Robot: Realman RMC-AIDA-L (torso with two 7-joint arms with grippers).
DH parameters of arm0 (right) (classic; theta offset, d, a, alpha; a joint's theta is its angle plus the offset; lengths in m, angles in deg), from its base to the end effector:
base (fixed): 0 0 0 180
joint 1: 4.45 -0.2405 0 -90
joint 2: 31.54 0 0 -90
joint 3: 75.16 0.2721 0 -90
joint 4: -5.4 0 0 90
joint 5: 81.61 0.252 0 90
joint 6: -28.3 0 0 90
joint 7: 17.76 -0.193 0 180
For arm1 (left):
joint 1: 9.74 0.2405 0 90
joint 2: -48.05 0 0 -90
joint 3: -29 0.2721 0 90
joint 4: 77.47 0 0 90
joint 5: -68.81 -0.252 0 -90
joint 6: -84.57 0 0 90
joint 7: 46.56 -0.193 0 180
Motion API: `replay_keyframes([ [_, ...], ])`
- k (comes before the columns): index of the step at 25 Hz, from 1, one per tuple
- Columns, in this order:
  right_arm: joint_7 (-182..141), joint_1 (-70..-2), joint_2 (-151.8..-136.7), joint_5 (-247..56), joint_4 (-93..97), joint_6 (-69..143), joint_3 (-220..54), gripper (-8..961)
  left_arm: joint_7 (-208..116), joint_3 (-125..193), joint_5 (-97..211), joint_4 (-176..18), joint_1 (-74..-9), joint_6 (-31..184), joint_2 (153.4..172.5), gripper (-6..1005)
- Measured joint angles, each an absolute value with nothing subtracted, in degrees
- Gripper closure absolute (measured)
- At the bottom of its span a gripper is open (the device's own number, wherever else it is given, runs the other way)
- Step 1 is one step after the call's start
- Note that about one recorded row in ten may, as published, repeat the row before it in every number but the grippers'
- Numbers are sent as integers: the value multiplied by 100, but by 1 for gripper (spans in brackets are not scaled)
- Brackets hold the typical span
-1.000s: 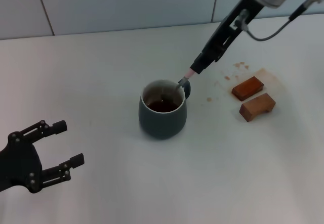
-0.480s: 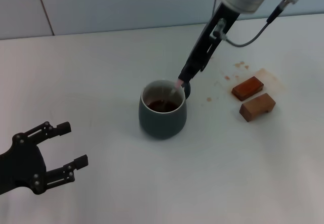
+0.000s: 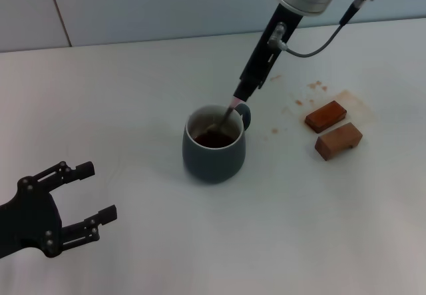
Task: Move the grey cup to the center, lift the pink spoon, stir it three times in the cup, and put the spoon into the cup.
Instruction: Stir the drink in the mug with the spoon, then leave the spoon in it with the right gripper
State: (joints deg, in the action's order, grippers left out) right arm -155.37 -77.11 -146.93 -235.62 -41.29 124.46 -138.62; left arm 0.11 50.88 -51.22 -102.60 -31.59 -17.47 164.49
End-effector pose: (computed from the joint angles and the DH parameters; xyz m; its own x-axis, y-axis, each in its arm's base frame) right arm 0.0645 0.4826 -0.0458 0.8032 -0.4537 0.3861 -0.3657 -0.8871 -0.2818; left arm -0.3383 0.3008 -0.0347 0.7867 0.0651 0.6139 0.3041 -0.9063 -0.2936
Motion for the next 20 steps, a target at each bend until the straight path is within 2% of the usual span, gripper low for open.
replay_keyframes([
  [9, -15434, -7914, -14818, -23661, -4096, 12747, -13801, 841, 11, 5089, -5123, -10260, -3138, -1772, 16450, 187],
  [20, -15430, -7904, -14839, -23652, -4092, 12623, -13801, 839, 11, 5088, -5110, -10257, -3147, -1763, 16449, 187],
])
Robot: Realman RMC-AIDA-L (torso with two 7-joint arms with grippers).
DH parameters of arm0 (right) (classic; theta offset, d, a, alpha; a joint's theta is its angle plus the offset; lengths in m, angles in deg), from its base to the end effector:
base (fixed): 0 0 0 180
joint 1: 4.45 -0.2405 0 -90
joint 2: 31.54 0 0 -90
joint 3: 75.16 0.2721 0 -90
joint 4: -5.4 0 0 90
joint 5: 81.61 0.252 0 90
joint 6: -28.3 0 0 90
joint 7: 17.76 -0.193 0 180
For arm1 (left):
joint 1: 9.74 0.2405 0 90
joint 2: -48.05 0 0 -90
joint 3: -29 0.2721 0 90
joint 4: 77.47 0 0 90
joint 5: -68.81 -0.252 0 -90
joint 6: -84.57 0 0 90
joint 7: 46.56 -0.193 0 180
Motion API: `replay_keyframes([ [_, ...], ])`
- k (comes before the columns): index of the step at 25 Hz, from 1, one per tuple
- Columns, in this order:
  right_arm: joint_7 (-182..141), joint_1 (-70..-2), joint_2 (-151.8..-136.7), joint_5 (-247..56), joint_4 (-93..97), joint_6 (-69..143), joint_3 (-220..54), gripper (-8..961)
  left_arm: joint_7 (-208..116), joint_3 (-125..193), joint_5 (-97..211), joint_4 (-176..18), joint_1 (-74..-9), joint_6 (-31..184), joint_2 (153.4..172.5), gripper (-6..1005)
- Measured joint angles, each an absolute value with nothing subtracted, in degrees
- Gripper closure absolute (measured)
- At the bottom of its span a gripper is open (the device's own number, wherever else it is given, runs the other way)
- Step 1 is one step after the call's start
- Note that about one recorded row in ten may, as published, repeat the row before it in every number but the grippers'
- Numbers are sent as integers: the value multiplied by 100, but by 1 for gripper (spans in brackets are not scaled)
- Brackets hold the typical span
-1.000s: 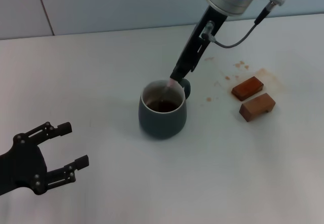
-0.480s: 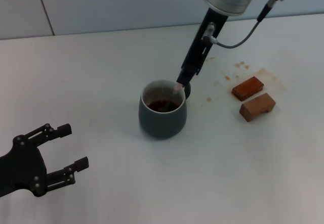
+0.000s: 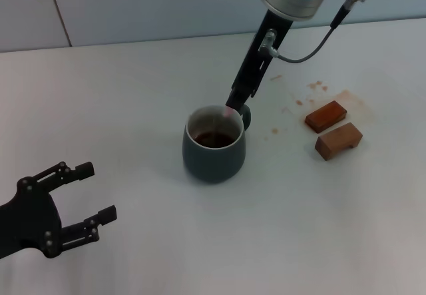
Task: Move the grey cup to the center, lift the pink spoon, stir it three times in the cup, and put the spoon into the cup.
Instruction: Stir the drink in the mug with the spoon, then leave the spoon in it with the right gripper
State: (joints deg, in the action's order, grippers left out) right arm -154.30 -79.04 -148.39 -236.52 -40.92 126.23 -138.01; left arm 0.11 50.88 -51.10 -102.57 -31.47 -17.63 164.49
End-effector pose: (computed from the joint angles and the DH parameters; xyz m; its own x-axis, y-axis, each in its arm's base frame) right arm 0.0519 0.4729 -0.0559 0.8095 -0.4115 0.4187 -0.3391 -0.9099 -0.2387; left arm -0.3383 0.3000 -0.0345 0.7846 0.0653 0.6165 0.3056 -0.9059 -0.2930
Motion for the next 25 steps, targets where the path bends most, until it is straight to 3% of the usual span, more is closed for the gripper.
replay_keyframes([
  [16, -15491, -7920, -14883, -24051, -4090, 12729, -13841, 839, -54, 5089, -5106, -10232, -3157, -1783, 16452, 187],
  [25, -15363, -7951, -15029, -23770, -4122, 12588, -13839, 840, -59, 5088, -5118, -10233, -3164, -1771, 16458, 187],
])
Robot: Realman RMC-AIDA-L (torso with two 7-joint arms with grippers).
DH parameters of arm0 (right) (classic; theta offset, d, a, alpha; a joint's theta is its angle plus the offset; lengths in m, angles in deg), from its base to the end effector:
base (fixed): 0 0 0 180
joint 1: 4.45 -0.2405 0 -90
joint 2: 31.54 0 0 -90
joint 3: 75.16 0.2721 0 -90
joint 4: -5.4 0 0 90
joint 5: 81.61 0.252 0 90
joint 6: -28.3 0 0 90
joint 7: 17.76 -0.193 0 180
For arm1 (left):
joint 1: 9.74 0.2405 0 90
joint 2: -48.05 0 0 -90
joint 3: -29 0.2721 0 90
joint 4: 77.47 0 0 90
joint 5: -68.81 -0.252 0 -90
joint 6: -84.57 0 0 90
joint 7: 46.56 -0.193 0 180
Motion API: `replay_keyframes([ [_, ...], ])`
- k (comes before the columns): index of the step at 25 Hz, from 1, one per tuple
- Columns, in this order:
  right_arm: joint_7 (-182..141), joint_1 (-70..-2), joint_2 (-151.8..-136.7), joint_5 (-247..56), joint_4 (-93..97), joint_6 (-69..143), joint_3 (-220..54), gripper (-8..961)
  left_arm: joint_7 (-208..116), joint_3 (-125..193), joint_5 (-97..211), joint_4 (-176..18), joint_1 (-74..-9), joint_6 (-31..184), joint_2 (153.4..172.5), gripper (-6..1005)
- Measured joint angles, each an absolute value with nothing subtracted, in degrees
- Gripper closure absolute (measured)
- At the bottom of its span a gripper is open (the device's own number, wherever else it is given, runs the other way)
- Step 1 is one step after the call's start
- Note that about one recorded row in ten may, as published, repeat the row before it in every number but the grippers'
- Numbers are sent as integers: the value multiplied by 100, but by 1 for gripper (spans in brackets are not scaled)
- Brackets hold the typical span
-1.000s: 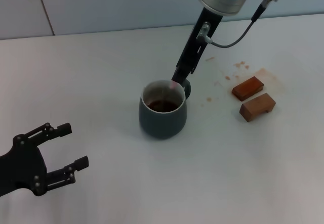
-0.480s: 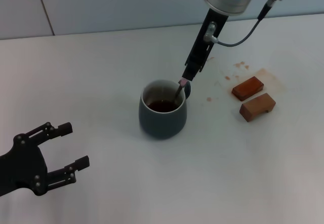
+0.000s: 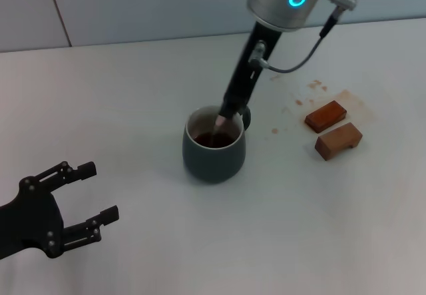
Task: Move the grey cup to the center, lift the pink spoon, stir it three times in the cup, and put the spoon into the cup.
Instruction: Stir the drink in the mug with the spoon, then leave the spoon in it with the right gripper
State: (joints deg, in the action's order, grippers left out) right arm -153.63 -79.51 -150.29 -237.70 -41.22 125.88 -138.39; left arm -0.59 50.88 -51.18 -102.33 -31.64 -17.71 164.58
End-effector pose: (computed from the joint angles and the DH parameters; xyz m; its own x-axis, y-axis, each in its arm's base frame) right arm 0.0471 0.4664 -0.0695 0.8157 -0.3782 0.4377 -0.3096 -0.9246 -0.2218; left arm -0.3367 0.3000 -0.0361 0.7853 0.0549 0.6166 0.2952 -0.9087 -0.2951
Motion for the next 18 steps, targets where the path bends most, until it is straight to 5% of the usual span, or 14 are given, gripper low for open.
replay_keyframes([
  [18, -15375, -7904, -15038, -24173, -4159, 12438, -13840, 835, -60, 5089, -5094, -10248, -3157, -1790, 16491, 187],
])
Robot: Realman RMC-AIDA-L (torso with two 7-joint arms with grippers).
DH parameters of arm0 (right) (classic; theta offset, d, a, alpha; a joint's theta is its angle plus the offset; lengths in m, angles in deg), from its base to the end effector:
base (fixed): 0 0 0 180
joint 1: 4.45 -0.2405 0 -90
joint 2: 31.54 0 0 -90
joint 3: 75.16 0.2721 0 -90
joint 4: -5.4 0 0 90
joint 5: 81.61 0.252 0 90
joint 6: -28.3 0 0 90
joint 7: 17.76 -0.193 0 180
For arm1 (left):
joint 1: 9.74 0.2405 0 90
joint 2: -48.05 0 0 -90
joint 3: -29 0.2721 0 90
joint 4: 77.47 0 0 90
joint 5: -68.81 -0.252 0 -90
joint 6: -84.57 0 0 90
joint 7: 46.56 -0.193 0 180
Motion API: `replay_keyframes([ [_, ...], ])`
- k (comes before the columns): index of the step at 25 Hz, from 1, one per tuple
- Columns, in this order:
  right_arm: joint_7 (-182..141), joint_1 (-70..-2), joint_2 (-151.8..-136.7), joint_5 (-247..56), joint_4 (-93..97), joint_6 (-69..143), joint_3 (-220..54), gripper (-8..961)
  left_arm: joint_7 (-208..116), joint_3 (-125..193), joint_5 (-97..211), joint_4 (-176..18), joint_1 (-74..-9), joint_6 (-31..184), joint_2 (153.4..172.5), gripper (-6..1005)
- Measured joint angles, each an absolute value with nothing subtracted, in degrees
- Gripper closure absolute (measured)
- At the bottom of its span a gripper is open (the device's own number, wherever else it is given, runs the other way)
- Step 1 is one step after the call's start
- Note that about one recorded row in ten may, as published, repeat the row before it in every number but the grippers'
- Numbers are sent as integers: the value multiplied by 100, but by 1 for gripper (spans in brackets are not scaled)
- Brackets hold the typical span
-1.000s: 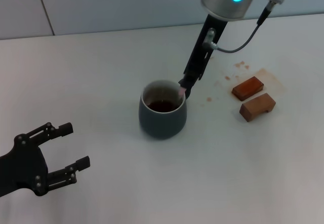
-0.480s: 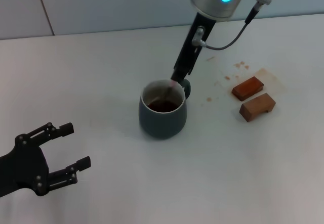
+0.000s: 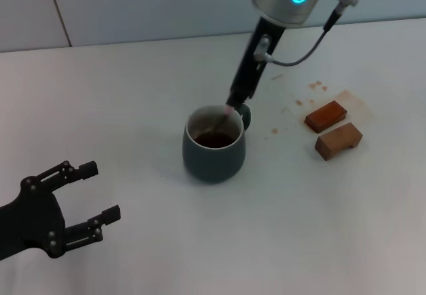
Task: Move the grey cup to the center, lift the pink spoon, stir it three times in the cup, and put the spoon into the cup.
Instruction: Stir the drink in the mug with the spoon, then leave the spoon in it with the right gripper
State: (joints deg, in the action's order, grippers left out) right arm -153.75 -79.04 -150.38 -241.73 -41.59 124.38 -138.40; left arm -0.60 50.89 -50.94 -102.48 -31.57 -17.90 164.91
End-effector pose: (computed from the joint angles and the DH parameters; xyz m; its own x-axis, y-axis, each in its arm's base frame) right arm 0.0579 0.4760 -0.0634 0.7972 -0.3933 0.4580 -0.2865 -0.9143 -0.2863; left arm -0.3349 0.2994 -0.0374 0.7808 0.0525 0.6226 0.2958 -0.9088 -0.2942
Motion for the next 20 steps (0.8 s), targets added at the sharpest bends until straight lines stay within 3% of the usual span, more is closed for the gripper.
replay_keyframes([
  [20, -15503, -7808, -15055, -24115, -4150, 12273, -13844, 826, -45, 5053, -5077, -10258, -3160, -1798, 16507, 187],
])
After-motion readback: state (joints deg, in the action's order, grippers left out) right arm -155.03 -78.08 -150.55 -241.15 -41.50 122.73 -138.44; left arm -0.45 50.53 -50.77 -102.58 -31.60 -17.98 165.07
